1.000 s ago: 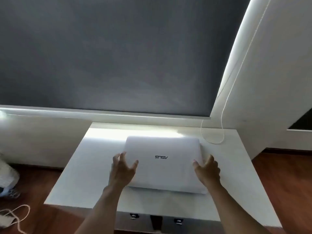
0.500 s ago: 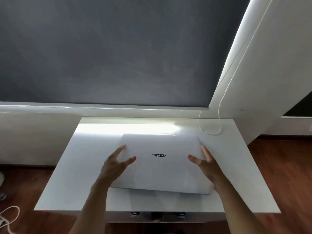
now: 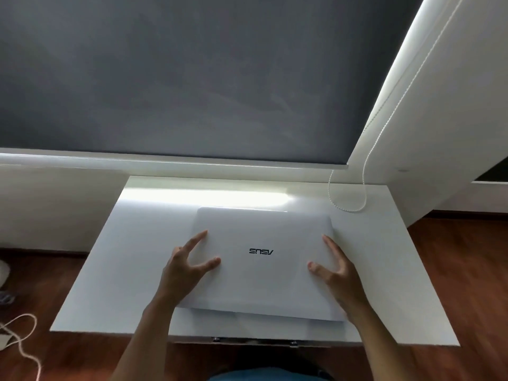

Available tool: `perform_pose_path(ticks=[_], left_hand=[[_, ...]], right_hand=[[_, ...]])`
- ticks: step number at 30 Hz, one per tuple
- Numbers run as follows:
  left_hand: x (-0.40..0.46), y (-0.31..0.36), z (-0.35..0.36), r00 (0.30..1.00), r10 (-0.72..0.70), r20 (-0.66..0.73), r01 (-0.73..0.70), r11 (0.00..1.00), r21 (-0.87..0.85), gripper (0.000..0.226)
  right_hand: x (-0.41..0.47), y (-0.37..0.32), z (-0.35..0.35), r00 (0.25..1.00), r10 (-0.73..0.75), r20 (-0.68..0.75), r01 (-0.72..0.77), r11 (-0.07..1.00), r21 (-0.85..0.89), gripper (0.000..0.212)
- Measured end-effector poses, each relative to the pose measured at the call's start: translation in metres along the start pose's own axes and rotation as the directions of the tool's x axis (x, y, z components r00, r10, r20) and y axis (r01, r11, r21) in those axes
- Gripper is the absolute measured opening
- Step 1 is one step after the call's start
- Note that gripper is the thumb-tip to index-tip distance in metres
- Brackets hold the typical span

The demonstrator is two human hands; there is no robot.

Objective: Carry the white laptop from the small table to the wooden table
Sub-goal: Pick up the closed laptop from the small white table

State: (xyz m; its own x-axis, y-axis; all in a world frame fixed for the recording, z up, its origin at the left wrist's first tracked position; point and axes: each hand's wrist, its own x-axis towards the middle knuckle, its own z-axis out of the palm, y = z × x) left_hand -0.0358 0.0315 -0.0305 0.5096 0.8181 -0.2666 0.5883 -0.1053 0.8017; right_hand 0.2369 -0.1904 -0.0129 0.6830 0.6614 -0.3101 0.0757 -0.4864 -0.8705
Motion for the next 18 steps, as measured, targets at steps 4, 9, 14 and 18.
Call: perform_pose_path(ticks=[4,9,14,18], left_hand=[[-0.006,0.001,0.007,0.999,-0.013,-0.035,0.013,1.000,-0.002,0.087],[-0.033,-0.002,0.015,0.990,-0.078,-0.117,0.075,0.997,-0.034,0.081],[-0.100,-0.001,0.037,0.943,-0.199,-0.268,0.161,0.974,-0.160,0.075],[-0.181,-0.008,0.061,0.822,-0.355,-0.445,0.251,0.928,-0.276,0.076]], right_hand=[[0.004,0.003,-0.004,0.999,-0.041,0.016,0.042,0.998,-0.049,0.081],[0.009,0.005,-0.013,0.988,-0.105,0.109,0.113,0.991,-0.071,0.083],[0.013,0.012,-0.021,0.951,-0.153,0.270,0.186,0.977,-0.102,0.078],[0.007,0.004,-0.010,0.865,-0.212,0.455,0.301,0.944,-0.133,0.068]])
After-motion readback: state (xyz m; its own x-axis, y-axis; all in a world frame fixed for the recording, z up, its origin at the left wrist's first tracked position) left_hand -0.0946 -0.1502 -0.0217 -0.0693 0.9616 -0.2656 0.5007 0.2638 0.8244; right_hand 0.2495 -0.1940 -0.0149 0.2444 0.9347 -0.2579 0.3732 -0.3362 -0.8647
